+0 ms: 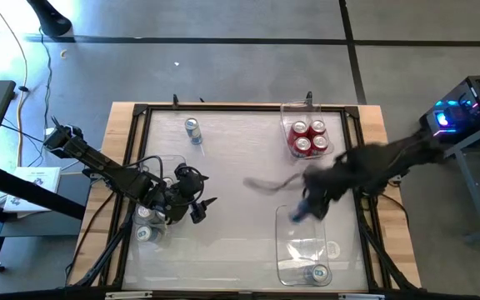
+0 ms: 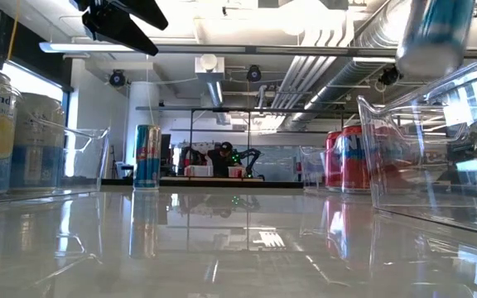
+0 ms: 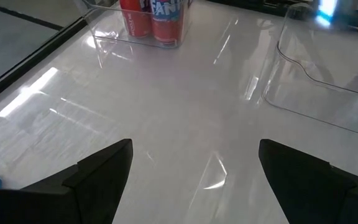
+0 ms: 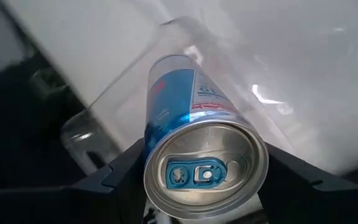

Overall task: Sort soda cans
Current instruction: Put the top right blue soda can into the bottom right transparent bin

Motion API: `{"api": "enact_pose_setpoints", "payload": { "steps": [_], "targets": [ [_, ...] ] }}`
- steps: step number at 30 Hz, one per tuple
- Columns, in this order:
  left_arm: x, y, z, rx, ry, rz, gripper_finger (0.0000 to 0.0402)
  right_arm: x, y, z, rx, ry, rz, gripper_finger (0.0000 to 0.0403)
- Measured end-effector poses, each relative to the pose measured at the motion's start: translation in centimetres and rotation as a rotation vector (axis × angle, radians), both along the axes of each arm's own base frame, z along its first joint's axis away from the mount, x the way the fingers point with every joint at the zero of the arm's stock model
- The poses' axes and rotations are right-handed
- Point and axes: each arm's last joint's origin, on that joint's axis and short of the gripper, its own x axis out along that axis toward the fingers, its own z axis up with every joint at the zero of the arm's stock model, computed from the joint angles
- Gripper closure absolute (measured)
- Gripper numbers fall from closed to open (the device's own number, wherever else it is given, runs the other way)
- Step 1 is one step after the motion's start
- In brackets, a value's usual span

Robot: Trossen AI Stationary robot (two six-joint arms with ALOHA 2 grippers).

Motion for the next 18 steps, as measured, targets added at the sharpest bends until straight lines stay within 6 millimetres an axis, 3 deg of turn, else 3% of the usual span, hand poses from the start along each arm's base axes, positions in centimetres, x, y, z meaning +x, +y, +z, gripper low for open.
{"api": "enact_pose_setpoints", "payload": {
  "steps": [10, 14, 18],
  "targets": [
    [0.0, 0.0, 0.0, 0.002, 0.0, 0.001, 0.0057, 6.5, 10.8, -4.4, -0.039, 0.147, 0.206, 0.0175],
    [0.0, 0.0, 0.0, 0.002, 0.0, 0.002, 0.0057, 8.1, 13.9, -6.1, -0.023, 0.208, 0.256, 0.0175],
    [0.0, 0.0, 0.0, 0.002, 0.0, 0.002, 0.0057, 8.4, 16.0, -8.0, -0.008, 0.332, 0.297, 0.0175]
  ]
}}
